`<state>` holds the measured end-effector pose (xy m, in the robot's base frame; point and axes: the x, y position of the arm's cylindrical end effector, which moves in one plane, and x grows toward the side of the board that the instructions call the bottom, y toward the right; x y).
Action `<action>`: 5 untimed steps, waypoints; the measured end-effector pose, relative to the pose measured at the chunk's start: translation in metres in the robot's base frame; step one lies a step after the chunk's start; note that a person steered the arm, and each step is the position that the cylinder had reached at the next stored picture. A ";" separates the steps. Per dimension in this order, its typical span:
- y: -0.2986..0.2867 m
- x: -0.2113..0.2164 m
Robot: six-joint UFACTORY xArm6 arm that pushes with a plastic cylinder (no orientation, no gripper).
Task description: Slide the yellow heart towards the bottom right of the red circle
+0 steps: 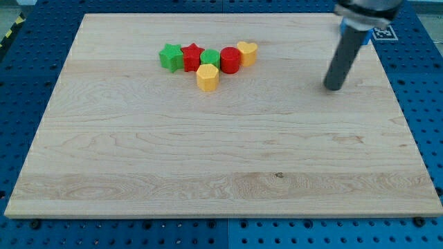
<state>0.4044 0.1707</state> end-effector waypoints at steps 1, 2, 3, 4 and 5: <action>-0.022 -0.027; -0.022 -0.086; -0.037 -0.118; -0.090 -0.121; -0.142 -0.114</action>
<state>0.2906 0.0290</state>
